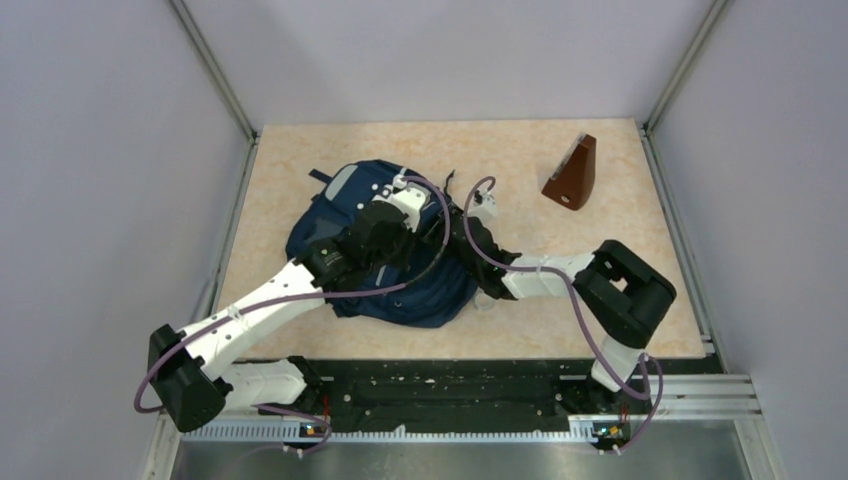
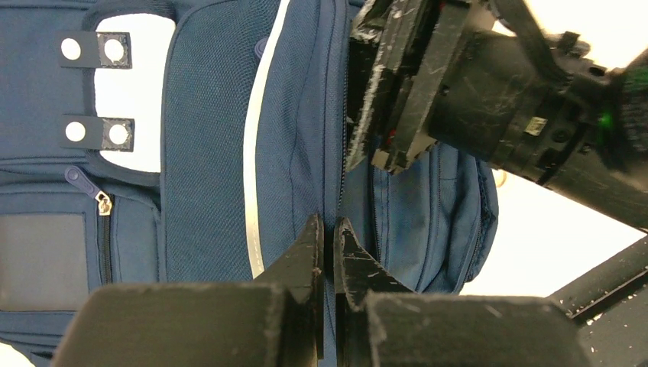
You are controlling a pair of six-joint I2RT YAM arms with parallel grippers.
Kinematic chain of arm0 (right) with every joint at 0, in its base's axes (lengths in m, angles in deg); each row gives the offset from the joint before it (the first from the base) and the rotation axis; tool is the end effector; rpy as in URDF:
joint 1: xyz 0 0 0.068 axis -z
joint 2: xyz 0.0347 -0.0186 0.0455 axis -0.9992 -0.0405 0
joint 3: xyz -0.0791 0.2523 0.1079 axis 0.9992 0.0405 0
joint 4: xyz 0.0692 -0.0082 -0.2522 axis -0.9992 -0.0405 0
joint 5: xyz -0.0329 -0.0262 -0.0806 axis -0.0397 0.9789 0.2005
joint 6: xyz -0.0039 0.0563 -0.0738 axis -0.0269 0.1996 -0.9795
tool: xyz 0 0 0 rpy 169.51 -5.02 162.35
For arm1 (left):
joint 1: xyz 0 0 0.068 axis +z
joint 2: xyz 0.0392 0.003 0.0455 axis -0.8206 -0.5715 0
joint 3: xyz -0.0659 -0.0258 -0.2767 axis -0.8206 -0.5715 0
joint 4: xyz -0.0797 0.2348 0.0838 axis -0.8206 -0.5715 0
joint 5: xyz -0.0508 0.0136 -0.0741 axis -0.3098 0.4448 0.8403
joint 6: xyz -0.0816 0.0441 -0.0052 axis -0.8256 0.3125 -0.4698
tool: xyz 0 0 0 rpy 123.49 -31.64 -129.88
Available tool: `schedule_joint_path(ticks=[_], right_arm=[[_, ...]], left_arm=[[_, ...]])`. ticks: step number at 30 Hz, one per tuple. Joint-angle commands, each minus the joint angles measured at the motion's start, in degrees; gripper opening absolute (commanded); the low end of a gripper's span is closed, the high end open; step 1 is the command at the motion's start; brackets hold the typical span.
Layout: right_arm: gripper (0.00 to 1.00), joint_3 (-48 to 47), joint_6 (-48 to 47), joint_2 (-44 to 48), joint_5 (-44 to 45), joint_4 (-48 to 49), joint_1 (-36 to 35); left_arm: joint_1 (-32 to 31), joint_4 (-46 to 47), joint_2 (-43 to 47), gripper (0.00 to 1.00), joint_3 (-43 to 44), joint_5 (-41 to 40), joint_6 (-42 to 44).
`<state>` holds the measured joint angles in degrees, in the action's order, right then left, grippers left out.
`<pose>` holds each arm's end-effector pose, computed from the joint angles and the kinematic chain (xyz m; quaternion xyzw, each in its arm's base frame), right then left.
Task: Pack the student bag
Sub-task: Place the stationery in the student bag, then zip the student bag at the center of the board.
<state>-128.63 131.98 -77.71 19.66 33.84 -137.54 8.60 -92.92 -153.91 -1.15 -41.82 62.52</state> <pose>0.2931 0.3015 0.1915 0.1937 0.7731 0.4069 0.4464 0.2131 -0.2000 0.3040 0.2400 0.8509 -0.1315 0.4484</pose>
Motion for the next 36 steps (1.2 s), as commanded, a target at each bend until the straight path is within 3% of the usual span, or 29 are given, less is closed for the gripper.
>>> schedule_joint_path(ticks=[1, 10, 12, 14, 15, 18, 22, 28, 36], right_arm=[[0.46, 3.03, -5.97, 6.88, 5.16, 1.95, -0.43], [0.53, 15.54, -16.28, 23.52, 8.45, -0.71, -0.41], [0.55, 17.25, -19.66, 27.67, 9.14, -4.36, -0.13], [0.57, 17.97, -22.43, 31.67, 9.57, -10.19, 0.27], [0.57, 18.41, -23.76, 33.73, 9.78, -12.62, 0.49], [0.6, 19.42, -28.5, 39.76, 9.4, -17.89, 1.01], [0.62, 19.25, -32.5, 45.18, 4.04, -24.15, 2.68], [0.63, 20.44, -32.65, 48.95, -1.23, -27.96, 2.97], [0.63, 22.72, -31.81, 51.52, -1.28, -28.24, 3.14]], left_arm=[[-0.79, 4.37, 3.02, 0.0, 1.15, 4.14, -1.03], [-0.75, 4.17, 2.1, 0.01, 1.28, 3.83, -0.7], [-0.8, 3.82, 1.9, 0.18, 1.61, 3.77, -0.42], [-0.83, 3.6, 2.22, 0.49, 1.9, 3.99, -0.53], [-0.84, 3.69, 2.58, 0.59, 1.93, 4.83, -0.62], [-0.93, 4.25, 4.49, 0.71, 1.35, 7.91, -4.43], [-0.92, 4.37, 8.48, 0.73, -3.58, 10.45, -12.35], [-1.02, 6.65, 20.14, 0.73, -20.17, 8.06, -23.64], [-1.67, 9.16, 30.58, 0.64, -36.09, 8.5, -34.93]])
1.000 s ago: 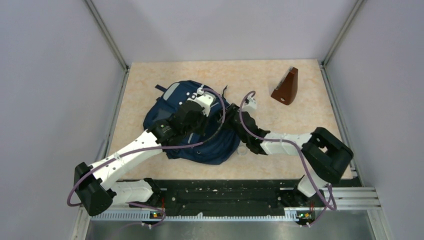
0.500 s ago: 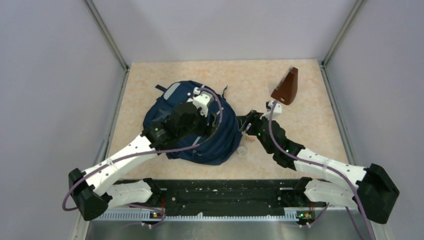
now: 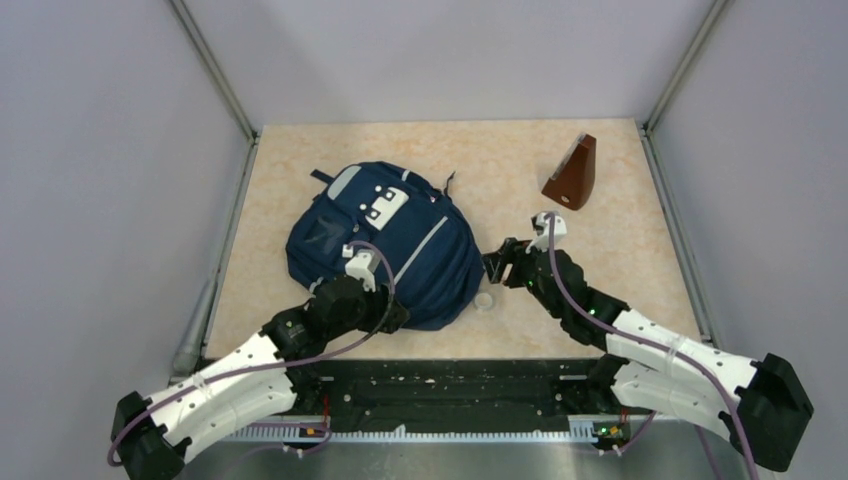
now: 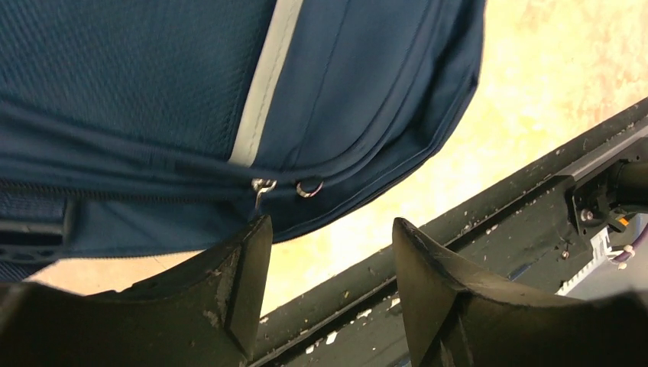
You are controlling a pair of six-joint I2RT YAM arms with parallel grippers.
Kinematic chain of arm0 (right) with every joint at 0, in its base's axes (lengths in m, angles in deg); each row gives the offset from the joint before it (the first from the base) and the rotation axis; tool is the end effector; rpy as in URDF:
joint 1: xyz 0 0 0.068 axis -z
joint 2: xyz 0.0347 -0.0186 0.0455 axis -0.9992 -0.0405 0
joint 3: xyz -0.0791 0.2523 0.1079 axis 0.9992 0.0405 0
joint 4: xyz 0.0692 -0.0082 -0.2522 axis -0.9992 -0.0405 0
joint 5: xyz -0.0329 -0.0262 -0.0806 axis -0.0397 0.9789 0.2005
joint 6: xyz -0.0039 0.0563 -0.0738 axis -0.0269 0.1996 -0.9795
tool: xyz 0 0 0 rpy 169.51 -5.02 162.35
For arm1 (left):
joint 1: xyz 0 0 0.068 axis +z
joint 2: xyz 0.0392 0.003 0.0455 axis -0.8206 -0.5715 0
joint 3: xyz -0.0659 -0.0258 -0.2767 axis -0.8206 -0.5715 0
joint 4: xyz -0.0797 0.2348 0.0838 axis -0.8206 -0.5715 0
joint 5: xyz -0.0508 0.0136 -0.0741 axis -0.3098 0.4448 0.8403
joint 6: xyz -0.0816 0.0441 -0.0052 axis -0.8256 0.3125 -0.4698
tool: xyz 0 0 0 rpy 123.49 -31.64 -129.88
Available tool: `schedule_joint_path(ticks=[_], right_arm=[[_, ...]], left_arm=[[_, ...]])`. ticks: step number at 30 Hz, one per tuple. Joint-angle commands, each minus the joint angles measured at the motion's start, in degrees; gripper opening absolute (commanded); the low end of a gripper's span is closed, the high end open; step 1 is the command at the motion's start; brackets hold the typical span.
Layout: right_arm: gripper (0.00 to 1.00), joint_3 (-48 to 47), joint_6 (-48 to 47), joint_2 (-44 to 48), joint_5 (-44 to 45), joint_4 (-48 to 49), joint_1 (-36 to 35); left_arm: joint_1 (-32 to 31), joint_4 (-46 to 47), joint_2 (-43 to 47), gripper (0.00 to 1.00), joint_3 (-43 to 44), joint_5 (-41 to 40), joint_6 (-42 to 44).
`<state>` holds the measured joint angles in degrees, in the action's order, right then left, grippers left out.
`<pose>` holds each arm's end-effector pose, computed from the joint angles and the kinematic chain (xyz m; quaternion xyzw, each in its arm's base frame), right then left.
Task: Pack the student bag
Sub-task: Zip the student bag at the center of the board.
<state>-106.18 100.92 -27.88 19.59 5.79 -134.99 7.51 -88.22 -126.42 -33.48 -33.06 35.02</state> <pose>0.1839 0.1557 0.2422 -0.0043 0.8003 0.2574 0.5415 0.1300 -0.1359 0.2032 0.0747 0.8848 -0.2892 0.3576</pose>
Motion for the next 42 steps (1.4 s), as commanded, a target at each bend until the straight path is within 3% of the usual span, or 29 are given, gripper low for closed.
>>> schedule_joint_path(ticks=[1, 15, 31, 42], right_arm=[[0.63, 0.5, -0.58, 1.93, -1.37, -0.08, 0.63], [0.61, 2.69, 1.34, 3.36, -1.83, -1.22, 0.59], [0.61, 2.74, 2.01, 1.03, -2.96, -0.81, 0.64], [0.6, 3.21, 2.25, 0.88, -2.78, -1.08, 0.64]], left_arm=[[-0.58, 4.95, 3.59, 0.63, -5.17, -1.28, -8.09], [-0.62, 1.36, 2.28, 0.58, -5.51, -10.05, -7.21], [-0.61, -7.56, 1.4, 0.64, -0.14, -14.52, -4.67], [-0.61, 0.07, -0.25, 0.56, -4.22, -9.29, -6.34]])
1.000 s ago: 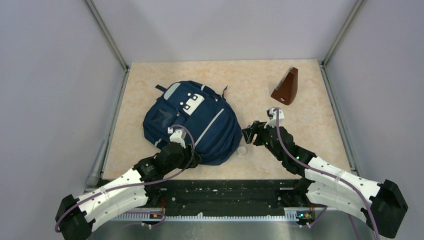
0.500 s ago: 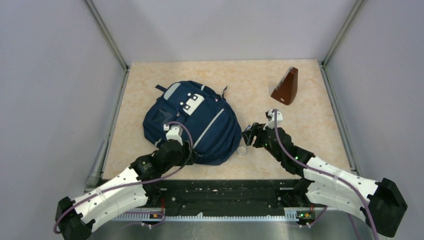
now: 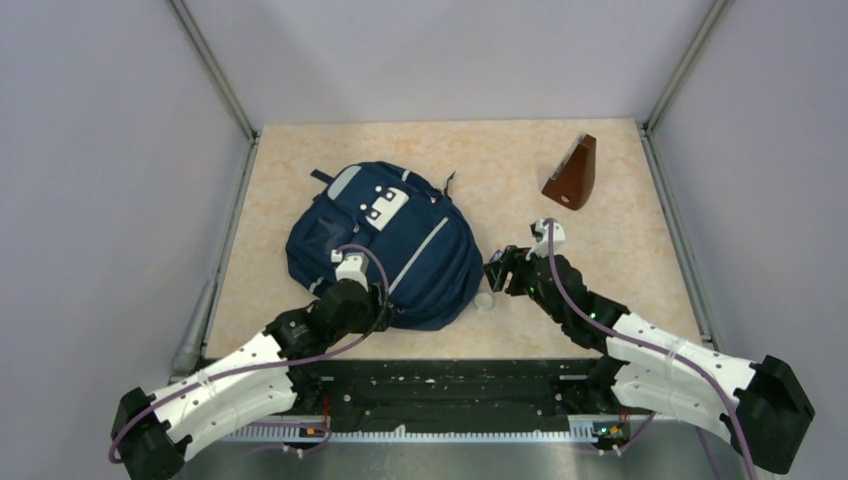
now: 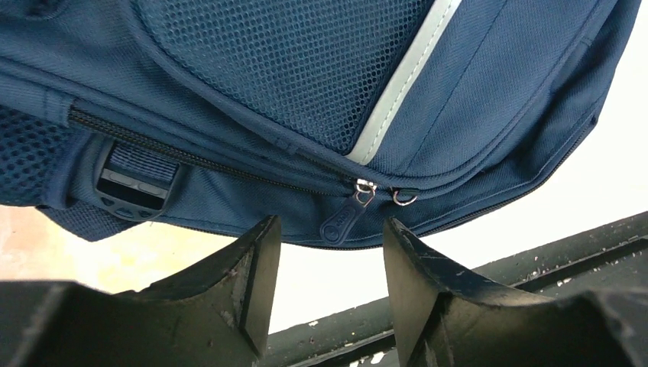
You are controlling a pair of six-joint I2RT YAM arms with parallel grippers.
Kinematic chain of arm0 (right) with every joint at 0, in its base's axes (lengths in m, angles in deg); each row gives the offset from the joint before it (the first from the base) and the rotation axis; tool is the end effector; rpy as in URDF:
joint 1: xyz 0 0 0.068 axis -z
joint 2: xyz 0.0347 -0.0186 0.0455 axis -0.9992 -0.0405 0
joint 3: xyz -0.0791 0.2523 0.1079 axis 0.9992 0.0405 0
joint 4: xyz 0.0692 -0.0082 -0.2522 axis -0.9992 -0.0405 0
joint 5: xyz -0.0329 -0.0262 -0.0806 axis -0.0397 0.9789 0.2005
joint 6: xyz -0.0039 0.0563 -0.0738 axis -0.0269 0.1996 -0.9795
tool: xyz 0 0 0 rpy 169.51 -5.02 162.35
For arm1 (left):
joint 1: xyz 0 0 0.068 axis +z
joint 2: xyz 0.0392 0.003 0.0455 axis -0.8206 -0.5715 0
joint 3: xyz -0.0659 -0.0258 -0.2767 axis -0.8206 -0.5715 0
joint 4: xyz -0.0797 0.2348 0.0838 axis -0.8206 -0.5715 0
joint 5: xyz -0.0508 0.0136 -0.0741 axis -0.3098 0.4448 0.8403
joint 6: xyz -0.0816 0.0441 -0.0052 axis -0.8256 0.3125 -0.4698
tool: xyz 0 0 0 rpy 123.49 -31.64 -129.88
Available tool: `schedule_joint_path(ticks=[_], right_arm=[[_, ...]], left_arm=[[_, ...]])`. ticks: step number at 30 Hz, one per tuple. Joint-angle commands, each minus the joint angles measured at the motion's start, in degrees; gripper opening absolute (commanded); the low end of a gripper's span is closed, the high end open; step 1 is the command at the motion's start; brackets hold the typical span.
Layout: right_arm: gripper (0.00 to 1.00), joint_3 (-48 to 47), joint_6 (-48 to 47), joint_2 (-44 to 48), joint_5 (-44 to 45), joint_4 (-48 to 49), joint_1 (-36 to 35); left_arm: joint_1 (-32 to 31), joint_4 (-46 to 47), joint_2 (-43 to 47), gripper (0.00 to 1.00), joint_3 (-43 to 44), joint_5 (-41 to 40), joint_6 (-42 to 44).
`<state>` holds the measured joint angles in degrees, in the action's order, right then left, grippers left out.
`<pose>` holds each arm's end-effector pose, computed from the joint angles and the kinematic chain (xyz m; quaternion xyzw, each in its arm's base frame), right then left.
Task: Pack the student bag
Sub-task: Zip the student bag at the center of the board.
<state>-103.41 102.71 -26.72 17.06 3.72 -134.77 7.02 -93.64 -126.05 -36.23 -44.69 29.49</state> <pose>0.1768 0.1518 0.2220 -0.0097 0.8194 0.2607 0.5104 0.1302 -0.1135 0.1766 -0.0016 0.9112 -0.1957 0.3624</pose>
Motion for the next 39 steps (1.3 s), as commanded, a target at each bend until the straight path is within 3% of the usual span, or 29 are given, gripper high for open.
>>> schedule_joint_path(ticks=[1, 10, 26, 32, 34, 39], right_arm=[[0.6, 0.37, 0.45, -0.22, -0.21, 1.01, 0.4], [0.59, 0.51, 0.56, -0.49, -0.54, 0.96, 0.43], [0.63, 4.25, 6.29, -15.51, -15.69, 20.48, -0.03], [0.61, 4.71, 9.1, -22.07, -17.49, 27.33, -0.73], [0.53, 4.33, 9.57, -24.21, -17.84, 29.0, -1.04], [0.03, 2.37, 9.92, -28.66, -17.87, 31.02, -2.46]], left_arm=[[-0.11, 6.69, -0.85, 0.56, -1.87, 3.02, -0.98], [-0.14, 11.31, -5.85, 0.51, -2.61, 5.94, -1.46], [-0.31, 12.66, -8.12, 0.0, -2.7, 4.95, -2.24], [-0.31, 13.48, -6.72, 0.0, -2.46, 7.22, -1.39], [-0.36, 14.49, -6.19, 0.0, -2.24, 9.28, -0.97], [-0.48, 16.62, -6.13, 0.0, -0.23, 15.51, -0.44]])
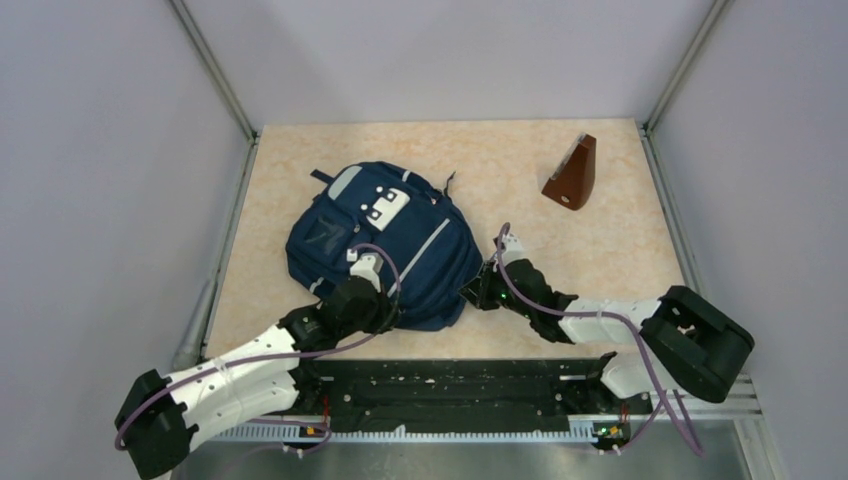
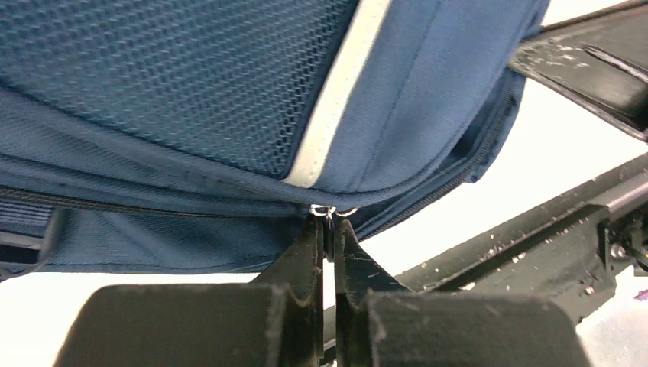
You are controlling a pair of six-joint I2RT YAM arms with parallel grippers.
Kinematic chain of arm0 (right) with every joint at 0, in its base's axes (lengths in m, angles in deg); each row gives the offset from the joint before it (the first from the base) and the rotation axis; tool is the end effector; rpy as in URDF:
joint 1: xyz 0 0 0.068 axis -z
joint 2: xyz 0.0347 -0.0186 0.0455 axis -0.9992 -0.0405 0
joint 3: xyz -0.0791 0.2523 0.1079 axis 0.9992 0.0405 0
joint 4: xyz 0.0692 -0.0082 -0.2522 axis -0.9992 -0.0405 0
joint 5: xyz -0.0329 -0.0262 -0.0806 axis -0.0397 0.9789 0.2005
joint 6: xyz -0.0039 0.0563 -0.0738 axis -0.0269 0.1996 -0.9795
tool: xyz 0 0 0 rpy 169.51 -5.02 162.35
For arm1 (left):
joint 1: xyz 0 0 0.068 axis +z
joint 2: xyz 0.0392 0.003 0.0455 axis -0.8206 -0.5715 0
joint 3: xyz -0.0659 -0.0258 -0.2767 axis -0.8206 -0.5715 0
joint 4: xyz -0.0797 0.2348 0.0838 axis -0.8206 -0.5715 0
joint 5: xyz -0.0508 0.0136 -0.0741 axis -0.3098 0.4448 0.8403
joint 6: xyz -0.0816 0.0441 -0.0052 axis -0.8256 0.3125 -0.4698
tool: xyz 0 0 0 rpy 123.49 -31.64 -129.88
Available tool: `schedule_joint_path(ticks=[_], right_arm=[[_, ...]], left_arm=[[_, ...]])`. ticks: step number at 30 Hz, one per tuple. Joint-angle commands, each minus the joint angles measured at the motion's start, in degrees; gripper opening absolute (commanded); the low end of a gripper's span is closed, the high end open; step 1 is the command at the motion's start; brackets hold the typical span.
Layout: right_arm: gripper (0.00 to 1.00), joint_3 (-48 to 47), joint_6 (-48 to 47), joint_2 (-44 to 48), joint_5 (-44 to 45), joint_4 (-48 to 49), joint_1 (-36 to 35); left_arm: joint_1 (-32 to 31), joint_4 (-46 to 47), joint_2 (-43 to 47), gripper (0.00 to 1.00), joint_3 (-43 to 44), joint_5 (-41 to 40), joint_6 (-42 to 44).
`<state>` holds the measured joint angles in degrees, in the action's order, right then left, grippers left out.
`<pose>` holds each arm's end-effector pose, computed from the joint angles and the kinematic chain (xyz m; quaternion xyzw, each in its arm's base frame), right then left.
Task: Pack the student bag
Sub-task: Zip the student bag at the center of the board.
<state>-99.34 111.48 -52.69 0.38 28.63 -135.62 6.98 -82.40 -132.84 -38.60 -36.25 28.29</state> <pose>0.1914 0.2089 0.1471 -0.0371 0.8485 0.3654 0.3810 0.1367 -0.1391 0.1632 0.0174 0.9088 -0.2607 0.3254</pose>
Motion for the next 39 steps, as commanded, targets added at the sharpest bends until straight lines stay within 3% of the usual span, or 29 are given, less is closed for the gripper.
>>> schedule_joint_path(ticks=[1, 12, 21, 27, 29, 31, 35, 39], right_arm=[[0.0, -2.23, 1.28, -3.73, -1.17, 6.37, -1.91], [0.0, -4.37, 3.37, -10.62, 2.28, 9.32, -7.01], [0.0, -5.95, 4.44, -13.12, 5.72, 11.86, -9.6], [0.01, -5.37, 3.77, -10.56, 8.07, 9.99, -9.55], [0.08, -4.71, 2.99, -8.7, 9.47, 9.12, -9.6], [0.18, -4.32, 1.86, -6.85, 11.07, 7.35, -9.59], [0.37, -5.14, -1.65, -1.68, 14.41, 0.55, -9.58], [0.53, -5.74, -6.64, 5.57, 18.06, -7.5, -9.54]], left_arm=[[-0.49, 5.97, 0.44, 0.0, 2.72, 8.69, 0.62], [-0.92, 11.94, -5.38, 0.0, 7.16, 13.88, -2.44], [-3.33, 25.4, -16.27, 0.0, 7.71, 14.41, -6.81], [-3.87, 22.73, -18.0, 0.0, 9.66, 8.83, -5.03], [-3.87, 19.23, -17.02, 0.01, 10.74, 5.93, -3.53], [-3.83, 14.6, -15.78, 0.09, 11.95, 2.75, -2.47], [-3.79, 6.91, -11.58, 0.45, 12.32, -2.68, -2.39], [-3.63, 2.18, -5.47, 0.64, 11.35, -6.66, -0.49]])
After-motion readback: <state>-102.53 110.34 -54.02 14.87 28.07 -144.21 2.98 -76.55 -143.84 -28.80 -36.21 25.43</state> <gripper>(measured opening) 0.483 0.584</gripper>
